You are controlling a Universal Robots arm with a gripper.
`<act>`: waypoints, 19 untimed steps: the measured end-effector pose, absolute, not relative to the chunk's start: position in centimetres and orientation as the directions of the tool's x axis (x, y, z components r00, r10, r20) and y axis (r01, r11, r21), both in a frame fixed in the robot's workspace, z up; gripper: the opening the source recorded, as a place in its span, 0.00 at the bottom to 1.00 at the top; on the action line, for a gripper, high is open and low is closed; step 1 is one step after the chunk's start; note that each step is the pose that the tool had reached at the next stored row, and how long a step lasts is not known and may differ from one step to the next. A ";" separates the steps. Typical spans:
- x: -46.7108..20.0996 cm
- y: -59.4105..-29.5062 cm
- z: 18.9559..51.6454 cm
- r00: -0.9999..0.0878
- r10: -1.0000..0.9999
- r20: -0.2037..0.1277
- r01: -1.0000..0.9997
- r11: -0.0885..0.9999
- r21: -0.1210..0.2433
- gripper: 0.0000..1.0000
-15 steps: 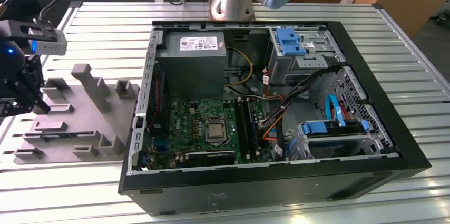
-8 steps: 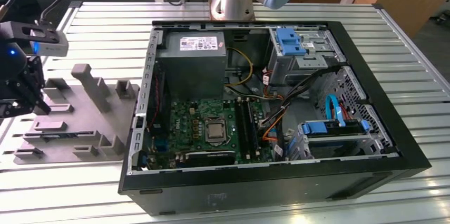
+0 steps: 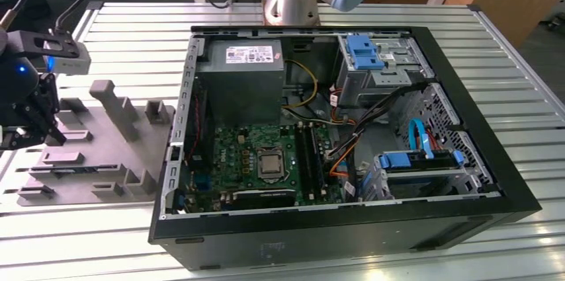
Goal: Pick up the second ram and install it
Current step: 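Pick up the second ram and move it above second insertion slot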
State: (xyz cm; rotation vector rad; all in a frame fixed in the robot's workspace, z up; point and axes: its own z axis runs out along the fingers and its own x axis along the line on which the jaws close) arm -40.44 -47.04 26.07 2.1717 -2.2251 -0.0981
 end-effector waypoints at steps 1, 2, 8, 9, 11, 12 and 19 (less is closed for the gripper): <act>-40.4 -47.0 26.1 -0.025 -0.999 -0.022 -0.997 0.024 0.067 0.11; -40.4 -47.0 26.1 -0.025 -0.999 -0.022 -0.997 0.023 0.067 0.11; -40.4 -47.1 25.9 -0.016 -1.000 -0.022 -0.998 0.014 0.062 0.11; -40.4 -47.2 25.8 -0.012 -1.000 -0.022 -0.998 0.011 0.060 0.11; -40.4 -47.2 25.7 -0.004 -1.000 -0.022 -0.998 0.003 0.055 0.11; -40.4 -47.3 25.7 0.000 -1.000 -0.022 -0.999 -0.001 0.053 0.11; -40.4 -47.6 25.4 0.017 -1.000 -0.022 -0.999 -0.018 0.051 0.11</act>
